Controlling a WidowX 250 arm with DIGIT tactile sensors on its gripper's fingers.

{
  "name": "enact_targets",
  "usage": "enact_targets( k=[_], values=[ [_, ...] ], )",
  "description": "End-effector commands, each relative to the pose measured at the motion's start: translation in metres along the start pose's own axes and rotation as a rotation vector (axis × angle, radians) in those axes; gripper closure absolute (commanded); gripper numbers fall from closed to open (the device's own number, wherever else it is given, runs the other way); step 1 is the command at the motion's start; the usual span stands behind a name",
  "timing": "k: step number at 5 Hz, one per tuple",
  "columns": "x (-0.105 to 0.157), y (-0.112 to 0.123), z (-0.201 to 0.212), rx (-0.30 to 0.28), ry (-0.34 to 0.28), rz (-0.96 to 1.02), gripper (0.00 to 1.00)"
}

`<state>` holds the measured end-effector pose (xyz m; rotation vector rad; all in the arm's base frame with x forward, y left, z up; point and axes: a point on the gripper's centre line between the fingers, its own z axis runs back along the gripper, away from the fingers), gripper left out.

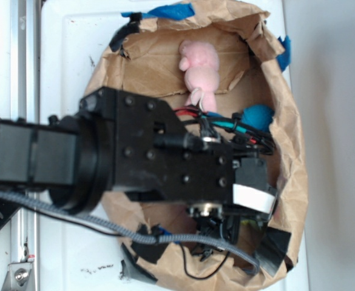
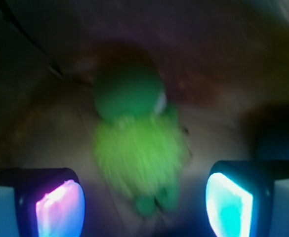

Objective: Grab the green animal.

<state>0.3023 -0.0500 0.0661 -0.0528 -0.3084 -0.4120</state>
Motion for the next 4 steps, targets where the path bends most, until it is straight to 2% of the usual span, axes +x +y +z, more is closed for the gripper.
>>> enact_targets(
  k=[1, 2, 3, 4],
  values=[
    [0.017, 0.003, -0.017, -0.01, -0.028, -0.003, 0.0],
    [0.017, 0.003, -0.029, -0.031, -0.02, 0.018, 0.0],
    [0.018, 0.0, -0.032, -0.063, -0.04, 0.043, 1.0],
    [0.018, 0.002, -0.011, -0.057, -0.067, 0.056, 1.0]
  ],
)
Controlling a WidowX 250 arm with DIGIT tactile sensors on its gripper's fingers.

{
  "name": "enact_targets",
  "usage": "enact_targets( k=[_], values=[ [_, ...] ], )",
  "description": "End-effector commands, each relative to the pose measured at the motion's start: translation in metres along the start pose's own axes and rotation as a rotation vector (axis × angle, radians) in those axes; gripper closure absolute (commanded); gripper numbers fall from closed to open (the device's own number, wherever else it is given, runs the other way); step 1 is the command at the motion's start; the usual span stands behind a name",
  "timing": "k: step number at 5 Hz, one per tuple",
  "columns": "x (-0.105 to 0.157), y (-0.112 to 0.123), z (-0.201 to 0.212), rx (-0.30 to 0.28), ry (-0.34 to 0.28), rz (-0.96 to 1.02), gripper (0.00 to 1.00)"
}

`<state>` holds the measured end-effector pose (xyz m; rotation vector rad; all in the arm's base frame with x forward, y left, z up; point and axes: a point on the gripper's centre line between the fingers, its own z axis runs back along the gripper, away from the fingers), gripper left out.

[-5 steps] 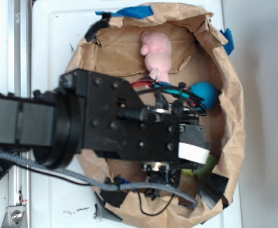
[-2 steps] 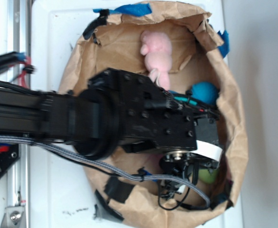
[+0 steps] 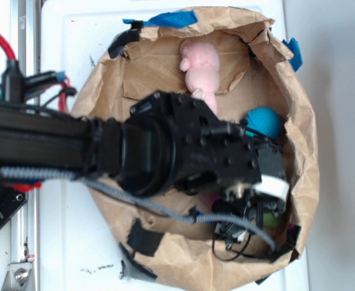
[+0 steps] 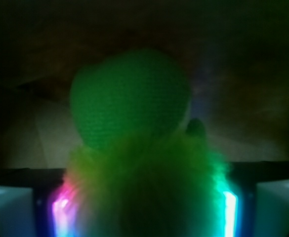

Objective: Grab the green animal.

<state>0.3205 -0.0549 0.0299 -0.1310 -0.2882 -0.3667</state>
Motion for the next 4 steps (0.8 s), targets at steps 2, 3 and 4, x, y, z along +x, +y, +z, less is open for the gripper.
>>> enact_targets(
  k=[2, 3, 4],
  values=[
    [-0.008, 0.003, 0.116, 0.114, -0.097, 0.137, 1.0],
    [-0.016, 0.005, 0.147, 0.097, -0.028, 0.25, 1.0],
    [-0.028, -0.006, 0.166, 0.066, 0.04, 0.248, 1.0]
  ],
)
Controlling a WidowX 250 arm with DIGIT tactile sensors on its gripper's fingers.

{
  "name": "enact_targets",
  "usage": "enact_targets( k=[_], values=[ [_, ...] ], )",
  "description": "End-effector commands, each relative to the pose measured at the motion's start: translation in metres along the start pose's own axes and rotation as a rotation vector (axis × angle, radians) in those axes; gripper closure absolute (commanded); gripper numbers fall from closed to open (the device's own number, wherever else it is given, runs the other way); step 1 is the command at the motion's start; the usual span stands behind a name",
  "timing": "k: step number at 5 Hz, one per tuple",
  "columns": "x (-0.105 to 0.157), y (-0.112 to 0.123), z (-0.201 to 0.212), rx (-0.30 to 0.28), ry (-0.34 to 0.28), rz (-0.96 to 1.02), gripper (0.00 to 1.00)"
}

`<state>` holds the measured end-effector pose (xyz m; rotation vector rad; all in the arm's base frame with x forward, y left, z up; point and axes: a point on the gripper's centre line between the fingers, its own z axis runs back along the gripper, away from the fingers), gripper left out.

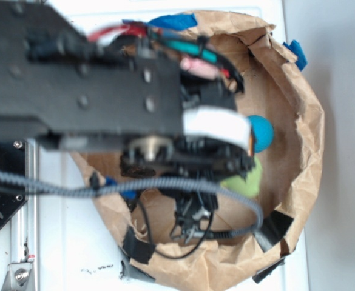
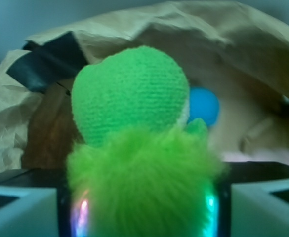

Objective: Grab the green animal.

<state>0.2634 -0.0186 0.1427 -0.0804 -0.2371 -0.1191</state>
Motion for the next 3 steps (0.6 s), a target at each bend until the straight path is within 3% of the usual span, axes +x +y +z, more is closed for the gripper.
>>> enact_targets(
  k=[1, 3],
  values=[
    [-0.0063, -0.006, 0.0475, -0.025, 0.021, 0.044, 1.0],
    [-0.003, -0.0044, 0.0399, 0.012, 0.032, 0.065, 1.0]
  ],
)
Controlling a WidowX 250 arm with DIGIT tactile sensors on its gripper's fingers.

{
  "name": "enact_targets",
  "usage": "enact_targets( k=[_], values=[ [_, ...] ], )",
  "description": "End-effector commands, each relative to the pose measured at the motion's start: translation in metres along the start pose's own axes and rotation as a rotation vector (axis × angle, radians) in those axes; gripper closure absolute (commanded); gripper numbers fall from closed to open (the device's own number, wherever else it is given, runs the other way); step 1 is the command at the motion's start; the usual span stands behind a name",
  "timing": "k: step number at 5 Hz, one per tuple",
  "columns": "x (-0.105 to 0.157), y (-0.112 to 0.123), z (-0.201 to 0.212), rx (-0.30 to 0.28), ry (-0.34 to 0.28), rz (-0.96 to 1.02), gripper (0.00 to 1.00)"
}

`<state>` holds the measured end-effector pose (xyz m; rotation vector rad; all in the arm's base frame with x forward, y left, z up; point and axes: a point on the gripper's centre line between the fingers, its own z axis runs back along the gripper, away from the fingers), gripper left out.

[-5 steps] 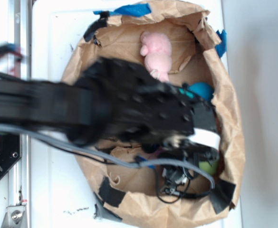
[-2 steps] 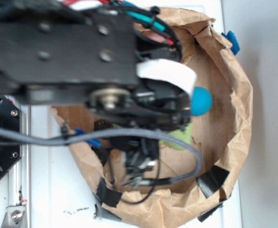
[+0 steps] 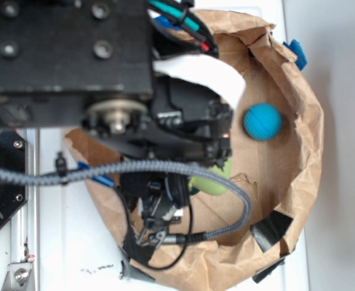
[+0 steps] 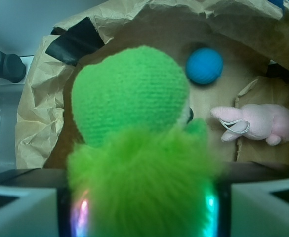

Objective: Grab the green animal.

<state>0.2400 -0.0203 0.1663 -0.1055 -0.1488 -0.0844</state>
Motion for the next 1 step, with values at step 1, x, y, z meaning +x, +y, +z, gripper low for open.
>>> enact_targets(
  k=[1],
  values=[
    [0.0123, -0.0005, 0.013, 0.042, -0.07, 0.012, 1.0]
  ],
)
